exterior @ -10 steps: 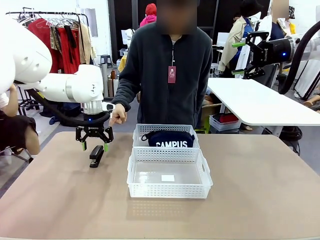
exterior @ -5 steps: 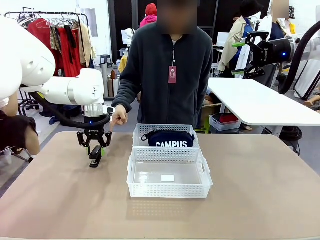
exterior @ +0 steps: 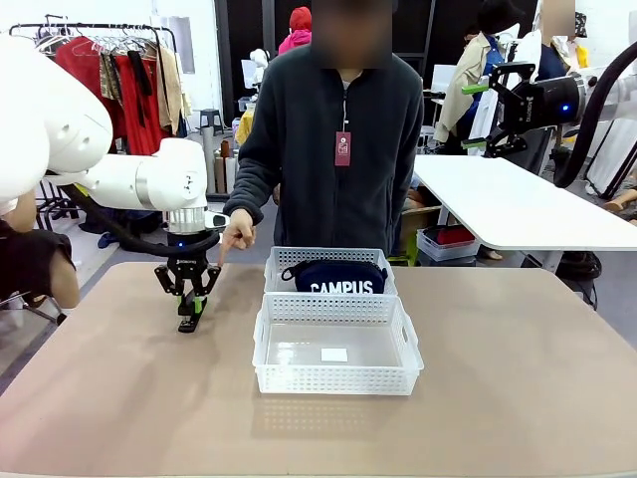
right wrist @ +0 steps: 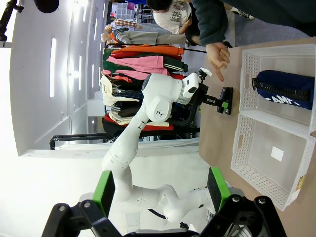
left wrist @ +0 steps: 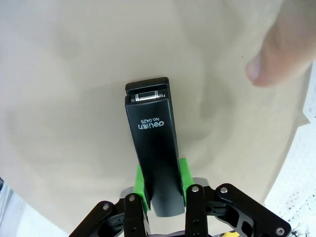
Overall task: Distribute items into two baskets.
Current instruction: Pick up the Stapler that the person points to.
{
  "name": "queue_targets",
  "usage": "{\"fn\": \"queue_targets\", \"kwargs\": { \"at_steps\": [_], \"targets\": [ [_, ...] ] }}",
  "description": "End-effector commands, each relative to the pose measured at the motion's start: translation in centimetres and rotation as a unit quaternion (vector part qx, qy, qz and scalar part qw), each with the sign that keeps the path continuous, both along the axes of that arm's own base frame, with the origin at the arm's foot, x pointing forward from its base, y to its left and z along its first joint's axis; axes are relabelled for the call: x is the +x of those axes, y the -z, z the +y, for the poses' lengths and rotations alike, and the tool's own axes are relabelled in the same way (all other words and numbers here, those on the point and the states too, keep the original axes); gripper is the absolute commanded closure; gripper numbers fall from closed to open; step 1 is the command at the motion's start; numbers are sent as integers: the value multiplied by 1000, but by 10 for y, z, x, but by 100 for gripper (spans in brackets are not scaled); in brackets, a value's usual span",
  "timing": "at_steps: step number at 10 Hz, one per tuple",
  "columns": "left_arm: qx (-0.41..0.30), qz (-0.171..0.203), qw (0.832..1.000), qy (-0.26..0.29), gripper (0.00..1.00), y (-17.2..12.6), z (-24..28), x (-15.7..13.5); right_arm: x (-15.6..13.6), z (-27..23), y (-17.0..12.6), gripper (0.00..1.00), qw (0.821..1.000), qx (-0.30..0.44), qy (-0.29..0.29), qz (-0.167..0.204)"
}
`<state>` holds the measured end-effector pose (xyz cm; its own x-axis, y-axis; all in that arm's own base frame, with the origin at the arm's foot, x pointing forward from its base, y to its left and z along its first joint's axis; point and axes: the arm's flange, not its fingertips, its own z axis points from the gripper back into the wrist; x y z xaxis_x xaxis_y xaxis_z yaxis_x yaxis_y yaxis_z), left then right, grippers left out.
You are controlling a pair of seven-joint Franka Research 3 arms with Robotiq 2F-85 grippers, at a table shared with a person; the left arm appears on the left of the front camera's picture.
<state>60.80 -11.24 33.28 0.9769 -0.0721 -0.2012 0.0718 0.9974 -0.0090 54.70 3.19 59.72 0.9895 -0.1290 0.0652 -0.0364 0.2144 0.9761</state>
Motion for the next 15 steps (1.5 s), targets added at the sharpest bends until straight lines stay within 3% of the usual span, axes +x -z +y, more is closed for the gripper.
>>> {"fn": "queue_targets", "kwargs": {
  "at_steps": [1, 4, 7, 9, 13, 15],
  "targets": [
    [14, -1, 1000, -17, 100, -9, 1, -1, -2, 1, -2, 0, 1000, 2, -2, 3],
    [16, -4, 1000, -23, 100, -30, 2, -9, -2, 1, -2, 0, 1000, 2, -2, 3],
    [3, 24, 1000, -16, 100, -91, 6, -24, -2, 1, -2, 0, 1000, 2, -2, 3],
    [-9, 34, 999, 4, 100, -148, 7, -38, -2, 1, -2, 0, 1000, 2, -2, 3],
    [-30, 1, 999, 30, 100, -246, 14, -57, -2, 1, -2, 0, 1000, 2, -2, 3],
    [-42, -27, 998, 27, 100, -278, 21, -61, -2, 1, -2, 0, 1000, 2, -2, 3]
  ]
}}
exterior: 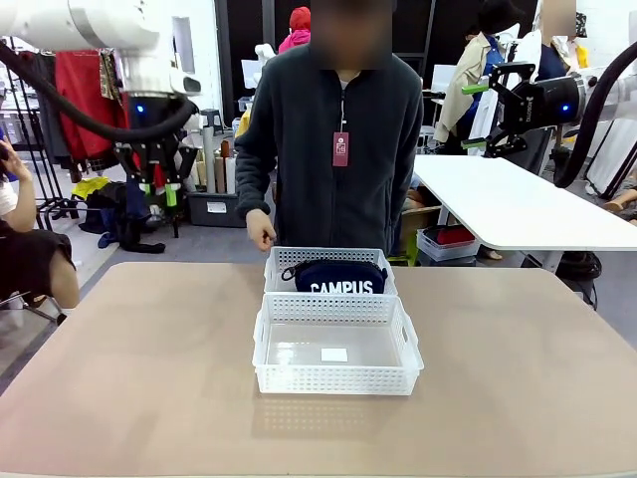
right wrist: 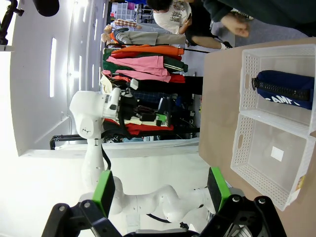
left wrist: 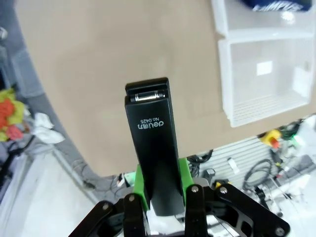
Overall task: Distribute items into two baskets.
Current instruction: Pick up the Stapler that the person points to, then place the picked Stapler into the Organizing basket as instructed by the person.
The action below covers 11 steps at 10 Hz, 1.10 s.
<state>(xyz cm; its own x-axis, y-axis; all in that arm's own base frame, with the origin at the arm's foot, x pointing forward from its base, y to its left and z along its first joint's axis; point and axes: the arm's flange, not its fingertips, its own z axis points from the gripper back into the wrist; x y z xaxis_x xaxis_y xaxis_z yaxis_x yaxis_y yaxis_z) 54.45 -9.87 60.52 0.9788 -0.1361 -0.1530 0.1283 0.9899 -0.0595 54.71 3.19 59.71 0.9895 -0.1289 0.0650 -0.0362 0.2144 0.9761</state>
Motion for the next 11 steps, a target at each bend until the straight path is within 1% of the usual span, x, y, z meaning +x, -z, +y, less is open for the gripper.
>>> {"fn": "queue_targets", "kwargs": {
  "at_steps": [1, 2, 3, 4, 11],
  "targets": [
    [-15, -20, 1000, -4, 100, -17, 8, -1, -2, 1, -3, 0, 1000, 2, -2, 2],
    [-12, -33, 999, -5, 100, -23, 7, -2, -2, 1, -3, 0, 1000, 2, -2, 2],
    [-8, -39, 999, 7, 100, -23, 7, -3, -2, 1, -3, 0, 1000, 2, -2, 2],
    [-6, -23, 1000, -4, 100, -21, 6, 1, -2, 1, -3, 0, 1000, 2, -2, 2],
    [-6, -23, 1000, -4, 100, -21, 6, 1, -2, 1, -3, 0, 1000, 2, -2, 2]
  ]
}}
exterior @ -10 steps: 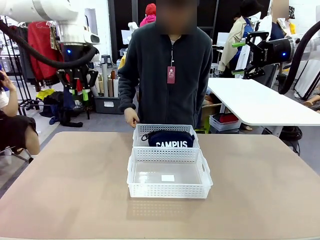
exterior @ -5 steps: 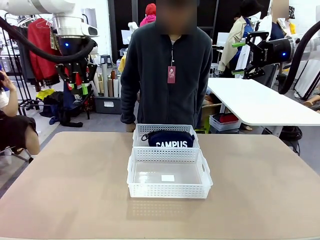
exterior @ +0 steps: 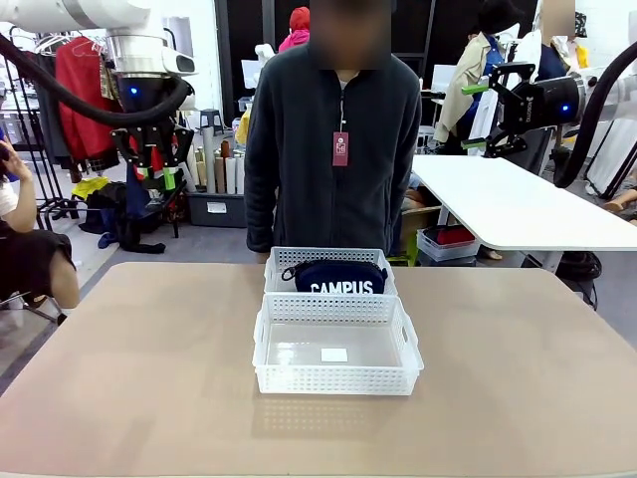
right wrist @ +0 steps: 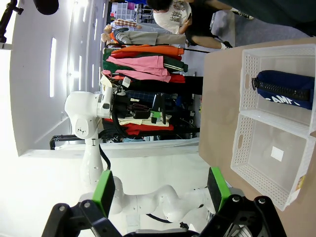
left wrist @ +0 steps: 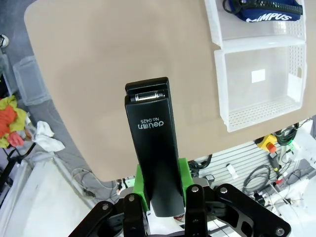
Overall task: Distribute items into two baskets.
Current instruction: Place the picked Stapler into the Organizing basket as instructed by the person.
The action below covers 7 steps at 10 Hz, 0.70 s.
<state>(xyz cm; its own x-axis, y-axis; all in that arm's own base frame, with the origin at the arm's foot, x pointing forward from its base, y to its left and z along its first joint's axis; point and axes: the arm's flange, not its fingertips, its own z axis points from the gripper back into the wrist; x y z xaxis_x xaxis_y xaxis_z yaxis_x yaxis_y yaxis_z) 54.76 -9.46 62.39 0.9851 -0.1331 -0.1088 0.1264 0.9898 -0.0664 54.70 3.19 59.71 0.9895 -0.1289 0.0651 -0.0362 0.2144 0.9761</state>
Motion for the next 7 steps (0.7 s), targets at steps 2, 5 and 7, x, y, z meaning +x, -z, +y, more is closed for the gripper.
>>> {"fn": "queue_targets", "kwargs": {
  "at_steps": [2, 5, 7],
  "targets": [
    [0, -1, 1000, -2, 100, -2, 2, -3, -2, 1, -3, 0, 1000, 2, -2, 2],
    [0, -1, 1000, -2, 100, -2, 2, -3, -2, 1, -3, 0, 1000, 2, -2, 2],
    [0, -1, 1000, -2, 100, -2, 2, -3, -2, 1, -3, 0, 1000, 2, -2, 2]
  ]
}}
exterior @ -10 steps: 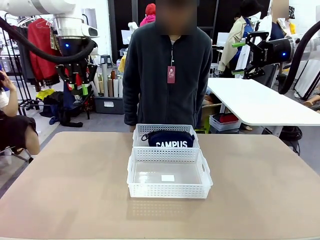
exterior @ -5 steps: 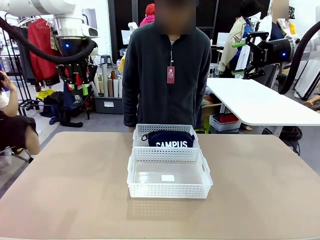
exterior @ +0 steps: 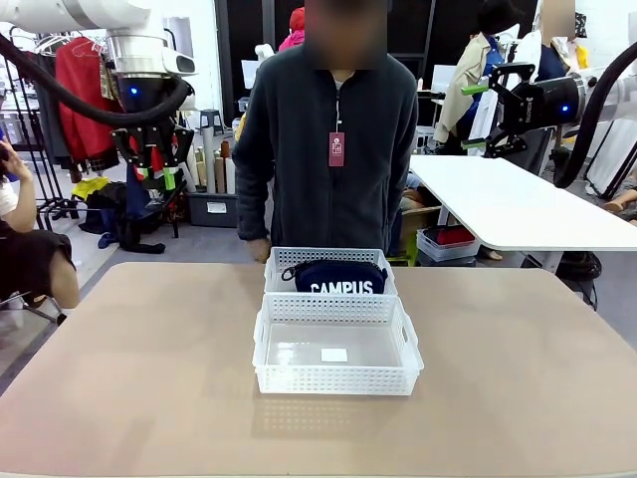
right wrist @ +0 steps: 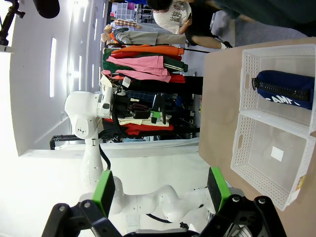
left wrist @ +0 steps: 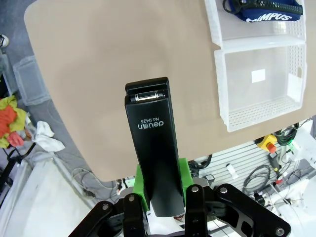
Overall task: Distribute items into two baskets.
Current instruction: Place the picked Stapler into the Organizing basket as instructed by the person.
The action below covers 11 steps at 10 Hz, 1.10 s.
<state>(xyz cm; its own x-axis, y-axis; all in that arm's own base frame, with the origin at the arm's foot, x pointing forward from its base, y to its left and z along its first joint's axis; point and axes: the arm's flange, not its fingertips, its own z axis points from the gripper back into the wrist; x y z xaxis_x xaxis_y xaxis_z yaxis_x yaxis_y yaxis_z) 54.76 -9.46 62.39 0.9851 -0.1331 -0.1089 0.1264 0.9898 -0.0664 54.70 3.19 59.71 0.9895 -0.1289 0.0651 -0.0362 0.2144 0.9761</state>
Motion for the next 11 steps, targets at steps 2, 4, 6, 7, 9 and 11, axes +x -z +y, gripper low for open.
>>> {"fn": "queue_targets", "kwargs": {
  "at_steps": [2, 4, 6, 7, 9, 11],
  "targets": [
    [0, -1, 1000, -2, 100, -2, 2, -3, -2, 1, -3, 0, 1000, 2, -2, 2],
    [0, -1, 1000, -2, 100, -2, 2, -3, -2, 1, -3, 0, 1000, 2, -2, 2],
    [0, -1, 1000, -2, 100, -2, 2, -3, -2, 1, -3, 0, 1000, 2, -2, 2],
    [0, -1, 1000, -2, 100, -2, 2, -3, -2, 1, -3, 0, 1000, 2, -2, 2],
    [0, -1, 1000, -2, 100, -2, 2, -3, -2, 1, -3, 0, 1000, 2, -2, 2],
    [0, -1, 1000, -2, 100, -2, 2, -3, -2, 1, -3, 0, 1000, 2, -2, 2]
  ]
}}
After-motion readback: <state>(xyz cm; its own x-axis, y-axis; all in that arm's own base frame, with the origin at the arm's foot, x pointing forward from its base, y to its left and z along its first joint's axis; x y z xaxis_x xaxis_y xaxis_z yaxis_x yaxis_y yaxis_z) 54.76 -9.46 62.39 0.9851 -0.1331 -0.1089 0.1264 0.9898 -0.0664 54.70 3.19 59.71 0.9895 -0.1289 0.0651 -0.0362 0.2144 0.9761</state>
